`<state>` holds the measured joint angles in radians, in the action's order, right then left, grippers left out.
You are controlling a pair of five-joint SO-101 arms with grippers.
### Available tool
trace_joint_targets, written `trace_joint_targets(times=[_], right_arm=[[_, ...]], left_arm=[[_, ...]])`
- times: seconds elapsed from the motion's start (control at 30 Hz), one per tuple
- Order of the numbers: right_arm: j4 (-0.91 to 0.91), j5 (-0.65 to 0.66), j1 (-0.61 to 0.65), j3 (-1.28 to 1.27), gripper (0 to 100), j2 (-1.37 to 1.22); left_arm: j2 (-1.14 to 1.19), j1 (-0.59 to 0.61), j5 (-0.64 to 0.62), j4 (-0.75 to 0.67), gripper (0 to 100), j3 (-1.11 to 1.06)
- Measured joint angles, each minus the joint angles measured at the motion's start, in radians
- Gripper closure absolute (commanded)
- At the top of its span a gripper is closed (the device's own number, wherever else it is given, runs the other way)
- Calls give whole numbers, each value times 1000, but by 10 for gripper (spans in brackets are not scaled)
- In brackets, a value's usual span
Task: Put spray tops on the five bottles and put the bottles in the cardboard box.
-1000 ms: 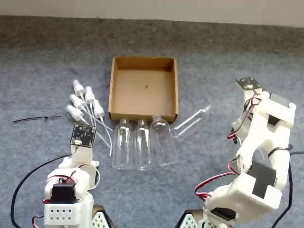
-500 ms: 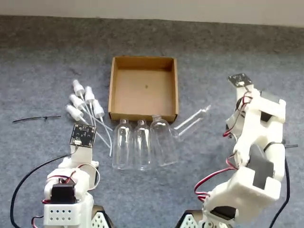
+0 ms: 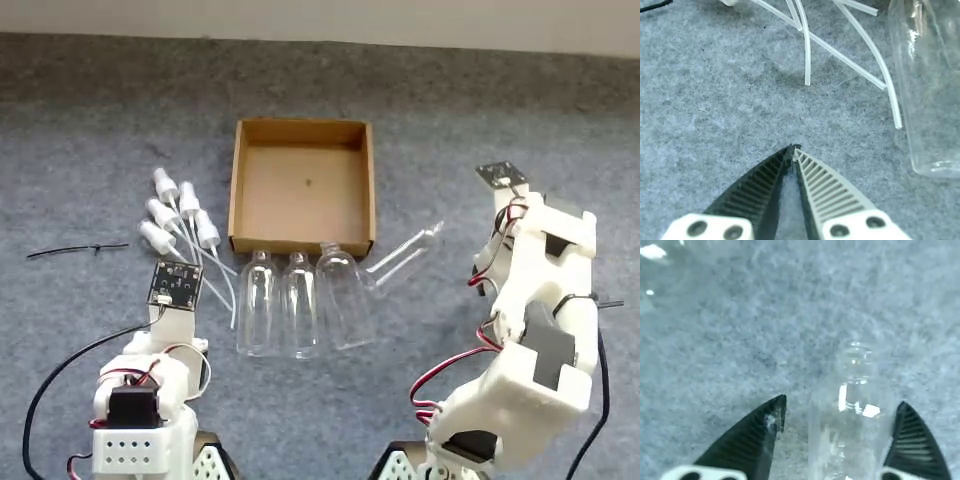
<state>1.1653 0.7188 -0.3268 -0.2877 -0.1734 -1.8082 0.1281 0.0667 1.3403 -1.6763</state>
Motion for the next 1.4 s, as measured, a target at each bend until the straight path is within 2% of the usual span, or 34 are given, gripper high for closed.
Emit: trace_joint_targets(times=[0.5, 0.6, 0.7, 0.8, 0.93, 1.0, 1.1, 1.2, 1.4], right_arm=[[0, -6, -35, 40, 973, 0], [31, -80, -64, 126, 995, -2], [126, -157, -74, 261, 994, -2], [241, -213, -64, 408, 994, -2], [327, -295, -15, 535, 994, 57], [334, -331, 35, 537, 994, 132], [331, -370, 138, 477, 994, 272], [273, -391, 252, 322, 994, 425], [91, -448, 354, -86, 994, 738]], left_arm=[[0, 0, 0, -3, 989, 0], [0, 0, 2, -23, 989, 0], [0, 0, 5, -107, 989, 0], [0, 46, 97, -184, 989, 0], [0, 195, 356, -239, 989, 8], [0, 247, 402, -242, 985, 38], [0, 279, 420, -230, 936, 147], [34, 284, 425, -155, 889, 287], [394, 284, 425, -64, 889, 641]])
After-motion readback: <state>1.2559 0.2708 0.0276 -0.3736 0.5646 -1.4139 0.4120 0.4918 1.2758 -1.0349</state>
